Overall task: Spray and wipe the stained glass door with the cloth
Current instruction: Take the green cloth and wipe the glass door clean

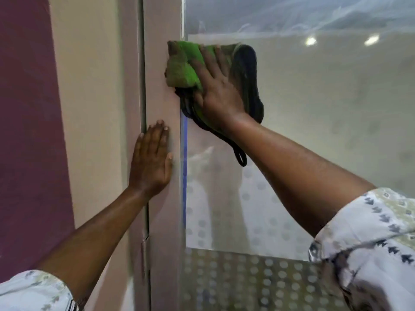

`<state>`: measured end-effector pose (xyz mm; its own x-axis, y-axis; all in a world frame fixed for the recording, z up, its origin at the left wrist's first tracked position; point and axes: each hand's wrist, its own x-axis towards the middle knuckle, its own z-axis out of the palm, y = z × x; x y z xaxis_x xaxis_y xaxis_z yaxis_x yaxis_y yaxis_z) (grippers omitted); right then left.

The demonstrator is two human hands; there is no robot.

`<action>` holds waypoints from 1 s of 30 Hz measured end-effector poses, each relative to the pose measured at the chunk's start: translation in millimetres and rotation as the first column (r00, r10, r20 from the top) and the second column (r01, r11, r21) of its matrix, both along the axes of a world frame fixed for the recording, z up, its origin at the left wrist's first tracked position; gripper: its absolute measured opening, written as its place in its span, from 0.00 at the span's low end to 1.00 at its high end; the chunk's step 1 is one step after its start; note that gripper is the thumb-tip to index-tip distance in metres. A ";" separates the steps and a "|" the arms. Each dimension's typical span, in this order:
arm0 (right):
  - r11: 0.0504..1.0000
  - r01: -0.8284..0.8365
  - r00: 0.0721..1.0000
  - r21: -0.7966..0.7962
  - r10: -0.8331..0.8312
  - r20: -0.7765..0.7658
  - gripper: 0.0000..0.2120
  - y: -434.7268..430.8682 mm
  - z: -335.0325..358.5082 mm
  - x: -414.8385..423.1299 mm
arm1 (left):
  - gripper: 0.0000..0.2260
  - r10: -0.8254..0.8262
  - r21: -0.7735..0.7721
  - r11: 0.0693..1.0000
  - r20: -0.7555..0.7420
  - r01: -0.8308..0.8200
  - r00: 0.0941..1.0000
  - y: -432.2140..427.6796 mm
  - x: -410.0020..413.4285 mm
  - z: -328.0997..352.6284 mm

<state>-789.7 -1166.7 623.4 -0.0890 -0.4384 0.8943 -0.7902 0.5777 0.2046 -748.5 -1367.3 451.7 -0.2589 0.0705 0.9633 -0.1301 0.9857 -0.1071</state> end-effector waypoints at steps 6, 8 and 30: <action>0.999 0.054 0.998 -0.009 -0.054 0.030 0.31 14.8 1.3 2.0 | 0.30 0.026 0.126 0.992 -0.037 -0.021 0.999 42.1 -9.6 53.0; 0.995 0.091 0.996 -0.049 -0.089 0.027 0.31 29.5 4.4 -2.6 | 0.32 -0.002 0.108 0.994 -0.014 0.004 1.000 49.4 -15.3 64.5; 0.819 0.359 0.928 -0.447 -0.362 0.082 0.37 236.2 18.5 -63.1 | 0.40 0.026 0.067 0.997 -0.023 -0.024 0.999 52.7 -32.8 64.6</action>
